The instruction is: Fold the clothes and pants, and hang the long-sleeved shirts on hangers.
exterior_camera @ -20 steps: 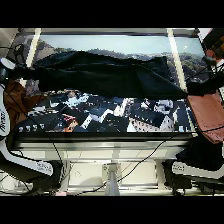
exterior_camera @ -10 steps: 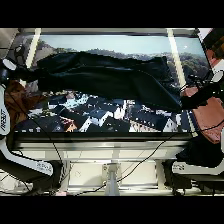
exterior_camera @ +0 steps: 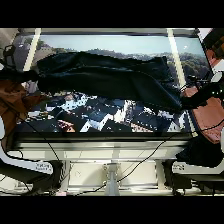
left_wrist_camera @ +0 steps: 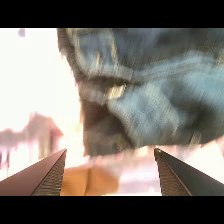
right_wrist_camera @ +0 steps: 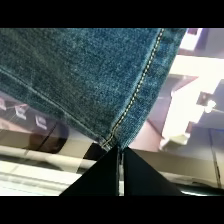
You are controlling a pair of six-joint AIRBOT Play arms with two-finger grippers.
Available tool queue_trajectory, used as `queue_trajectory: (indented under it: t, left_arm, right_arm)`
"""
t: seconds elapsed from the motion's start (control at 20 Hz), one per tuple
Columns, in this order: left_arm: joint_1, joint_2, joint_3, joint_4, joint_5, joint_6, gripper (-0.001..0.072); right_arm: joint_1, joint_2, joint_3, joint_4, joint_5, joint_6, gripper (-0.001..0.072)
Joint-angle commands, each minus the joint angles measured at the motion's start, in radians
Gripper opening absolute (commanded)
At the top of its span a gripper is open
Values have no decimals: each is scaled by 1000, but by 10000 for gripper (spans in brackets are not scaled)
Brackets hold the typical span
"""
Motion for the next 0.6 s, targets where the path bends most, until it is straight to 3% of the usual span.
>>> queue_trajectory:
  t: [0.0,0.2,0.55]
  left_arm:
    - [58,-32,0,-76,-138,111,595]
    - [77,-111,0,-137,-128,230,617]
    - [77,-233,0,-275,13,259,616]
  right_arm:
    - [1,0,0,2,-45,0,21]
    - [1,0,0,5,-60,0,21]
    - [1,0,0,6,-57,1,21]
